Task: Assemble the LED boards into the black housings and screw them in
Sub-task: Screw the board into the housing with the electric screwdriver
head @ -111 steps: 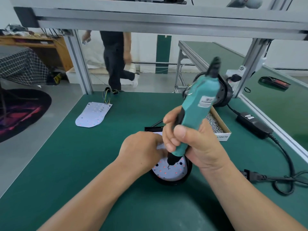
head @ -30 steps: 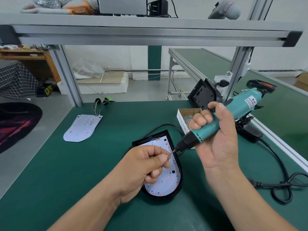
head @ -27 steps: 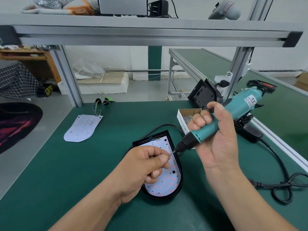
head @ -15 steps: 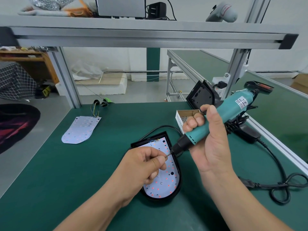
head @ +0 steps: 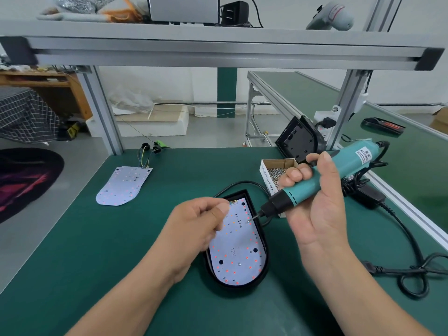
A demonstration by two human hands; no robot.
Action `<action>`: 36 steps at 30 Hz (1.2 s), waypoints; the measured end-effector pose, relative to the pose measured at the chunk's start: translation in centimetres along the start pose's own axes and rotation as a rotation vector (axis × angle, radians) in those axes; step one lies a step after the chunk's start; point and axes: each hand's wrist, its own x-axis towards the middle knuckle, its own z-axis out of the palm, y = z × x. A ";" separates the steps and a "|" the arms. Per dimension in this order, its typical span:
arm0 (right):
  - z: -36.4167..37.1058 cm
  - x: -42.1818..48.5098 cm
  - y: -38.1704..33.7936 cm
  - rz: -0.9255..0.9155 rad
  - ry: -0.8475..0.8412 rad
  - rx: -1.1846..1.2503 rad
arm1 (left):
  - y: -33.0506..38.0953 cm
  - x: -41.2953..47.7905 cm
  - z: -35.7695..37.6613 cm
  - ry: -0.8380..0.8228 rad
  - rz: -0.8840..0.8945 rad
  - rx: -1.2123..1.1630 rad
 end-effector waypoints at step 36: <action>-1.0 2.2 1.7 -0.121 -0.006 -0.239 | -0.5 2.9 -1.5 -0.082 -0.152 0.636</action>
